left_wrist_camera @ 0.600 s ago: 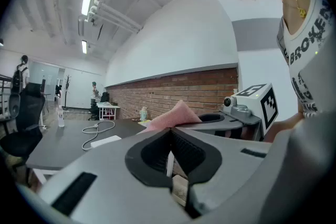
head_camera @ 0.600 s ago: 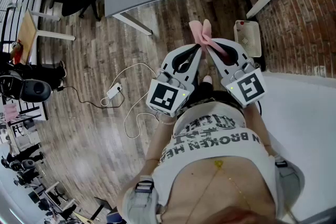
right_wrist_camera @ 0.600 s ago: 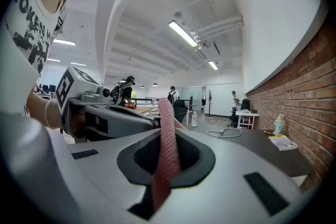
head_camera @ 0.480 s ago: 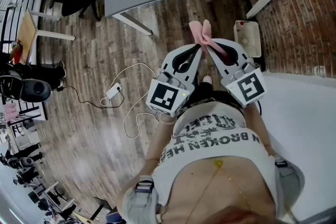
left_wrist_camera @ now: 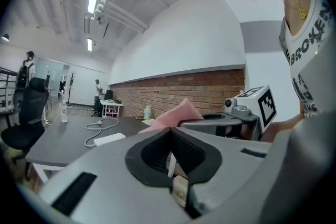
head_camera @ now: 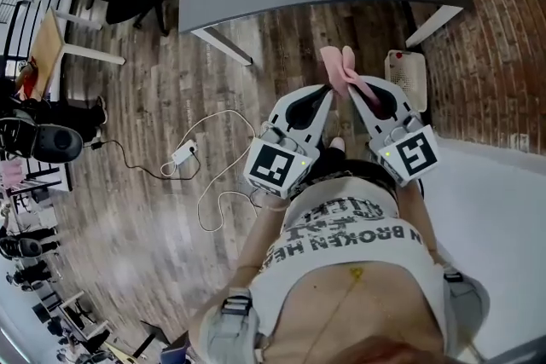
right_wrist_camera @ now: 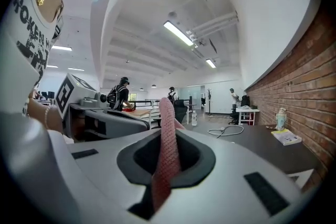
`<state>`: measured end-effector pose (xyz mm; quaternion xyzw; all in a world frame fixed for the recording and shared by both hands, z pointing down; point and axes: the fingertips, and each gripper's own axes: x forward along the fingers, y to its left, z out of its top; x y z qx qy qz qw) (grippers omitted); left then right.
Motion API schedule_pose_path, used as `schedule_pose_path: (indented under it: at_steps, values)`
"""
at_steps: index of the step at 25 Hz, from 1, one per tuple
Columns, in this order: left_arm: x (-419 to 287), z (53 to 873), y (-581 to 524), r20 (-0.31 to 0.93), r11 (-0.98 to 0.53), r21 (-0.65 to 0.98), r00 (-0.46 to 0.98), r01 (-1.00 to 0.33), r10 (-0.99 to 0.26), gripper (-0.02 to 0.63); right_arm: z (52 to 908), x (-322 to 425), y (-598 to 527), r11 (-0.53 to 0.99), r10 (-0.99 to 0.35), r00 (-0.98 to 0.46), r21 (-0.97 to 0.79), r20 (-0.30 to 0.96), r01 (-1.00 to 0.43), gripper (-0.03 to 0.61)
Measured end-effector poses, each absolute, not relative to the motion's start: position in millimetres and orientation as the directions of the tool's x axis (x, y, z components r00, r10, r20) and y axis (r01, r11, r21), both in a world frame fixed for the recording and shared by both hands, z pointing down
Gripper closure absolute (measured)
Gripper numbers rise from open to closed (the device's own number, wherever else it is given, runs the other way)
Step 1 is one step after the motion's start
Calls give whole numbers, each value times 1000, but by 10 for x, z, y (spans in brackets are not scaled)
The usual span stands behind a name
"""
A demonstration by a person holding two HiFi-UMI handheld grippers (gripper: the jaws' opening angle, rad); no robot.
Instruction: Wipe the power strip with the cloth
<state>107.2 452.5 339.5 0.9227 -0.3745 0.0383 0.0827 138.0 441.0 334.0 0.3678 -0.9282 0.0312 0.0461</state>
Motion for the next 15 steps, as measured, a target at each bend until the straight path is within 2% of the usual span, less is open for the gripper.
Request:
schedule_pose_path:
  at_steps: [15]
  values:
    - [363,3279,2469,93,-770,95,776,-631,-624,606,3217,552,2343,697,-717,-691,69,87,-714,561]
